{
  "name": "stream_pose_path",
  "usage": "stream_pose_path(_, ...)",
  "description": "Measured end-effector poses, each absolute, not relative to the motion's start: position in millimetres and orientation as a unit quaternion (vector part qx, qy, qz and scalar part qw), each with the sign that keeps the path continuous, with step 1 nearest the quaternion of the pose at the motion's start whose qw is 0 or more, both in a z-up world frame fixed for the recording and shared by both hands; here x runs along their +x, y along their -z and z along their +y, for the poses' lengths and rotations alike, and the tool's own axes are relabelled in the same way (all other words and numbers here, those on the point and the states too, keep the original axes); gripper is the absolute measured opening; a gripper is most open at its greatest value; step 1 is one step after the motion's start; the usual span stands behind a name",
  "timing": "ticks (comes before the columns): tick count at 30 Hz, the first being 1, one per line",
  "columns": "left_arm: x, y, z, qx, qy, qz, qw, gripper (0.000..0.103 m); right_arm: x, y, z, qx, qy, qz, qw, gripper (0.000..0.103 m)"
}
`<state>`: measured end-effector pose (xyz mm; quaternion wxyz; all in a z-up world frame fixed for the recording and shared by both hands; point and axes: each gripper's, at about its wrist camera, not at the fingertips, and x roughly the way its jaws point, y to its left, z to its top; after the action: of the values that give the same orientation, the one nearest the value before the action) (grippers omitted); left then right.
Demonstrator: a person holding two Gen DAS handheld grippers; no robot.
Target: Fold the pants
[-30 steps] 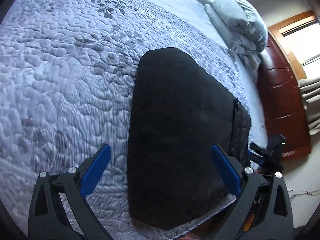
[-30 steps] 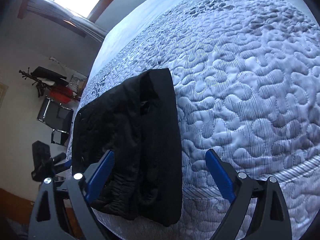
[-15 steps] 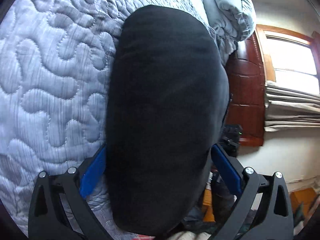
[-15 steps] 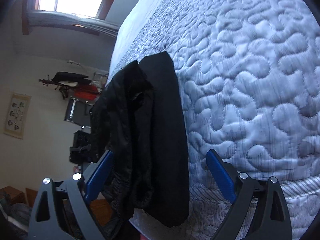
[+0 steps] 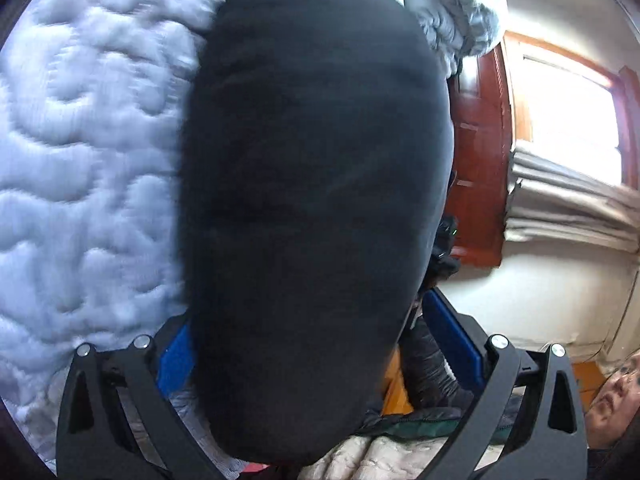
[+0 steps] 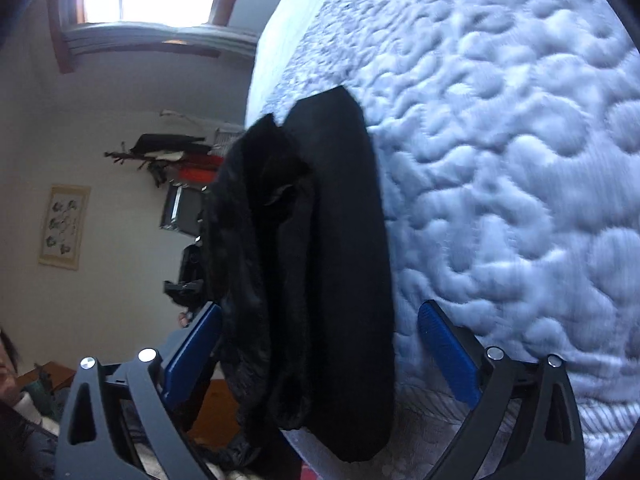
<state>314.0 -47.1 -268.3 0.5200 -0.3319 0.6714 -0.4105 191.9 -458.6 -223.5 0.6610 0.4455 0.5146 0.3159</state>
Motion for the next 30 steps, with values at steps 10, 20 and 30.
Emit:
stream_pose_path(10, 314, 279, -81, -0.318, 0.416, 0.694, 0.494, 0.100, 211, 224, -438, 0.426, -0.337, 0.535, 0.647, 0.100)
stream_pose_path(20, 303, 274, -92, -0.318, 0.399, 0.687, 0.517, 0.100, 210, 218, -428, 0.397, -0.346, 0.532, 0.662, 0.084)
stream_pose_path(30, 289, 268, -84, -0.320, 0.386, 0.675, 0.541, 0.075, 206, 210, -427, 0.391, -0.338, 0.515, 0.684, 0.050)
